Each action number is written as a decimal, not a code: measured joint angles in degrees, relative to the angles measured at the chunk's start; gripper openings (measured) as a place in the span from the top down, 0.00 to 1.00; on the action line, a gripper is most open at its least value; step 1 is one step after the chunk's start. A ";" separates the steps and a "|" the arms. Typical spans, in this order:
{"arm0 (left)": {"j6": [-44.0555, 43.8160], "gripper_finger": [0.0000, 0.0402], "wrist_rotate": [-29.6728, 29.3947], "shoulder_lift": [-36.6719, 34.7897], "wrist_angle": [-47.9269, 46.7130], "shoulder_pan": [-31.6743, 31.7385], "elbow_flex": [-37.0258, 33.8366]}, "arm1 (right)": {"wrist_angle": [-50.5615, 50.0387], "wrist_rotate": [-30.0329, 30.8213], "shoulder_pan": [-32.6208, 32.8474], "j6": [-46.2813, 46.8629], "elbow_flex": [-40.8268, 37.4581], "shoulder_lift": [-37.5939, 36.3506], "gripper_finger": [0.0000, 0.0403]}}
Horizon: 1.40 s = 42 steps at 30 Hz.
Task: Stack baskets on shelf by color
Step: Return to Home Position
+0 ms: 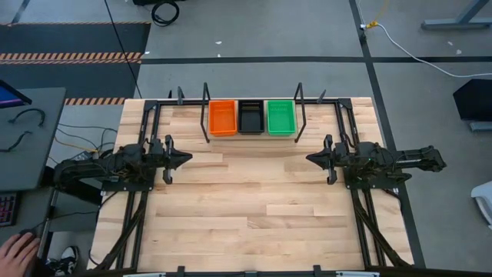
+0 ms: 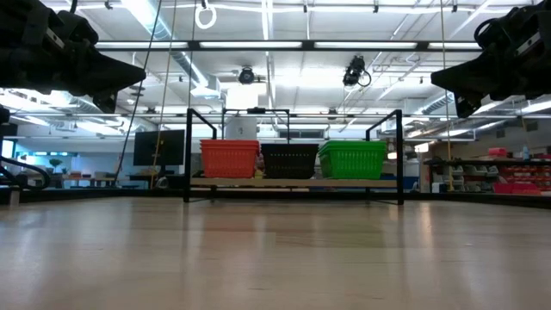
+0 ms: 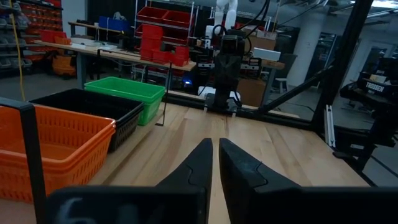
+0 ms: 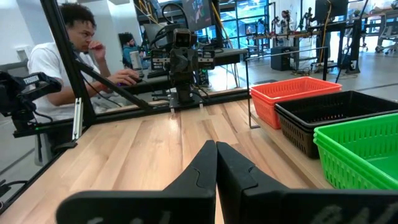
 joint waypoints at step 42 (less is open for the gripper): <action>0.00 0.91 0.00 0.00 0.01 0.00 0.00 | 0.02 0.01 0.00 0.01 -0.01 -0.01 0.99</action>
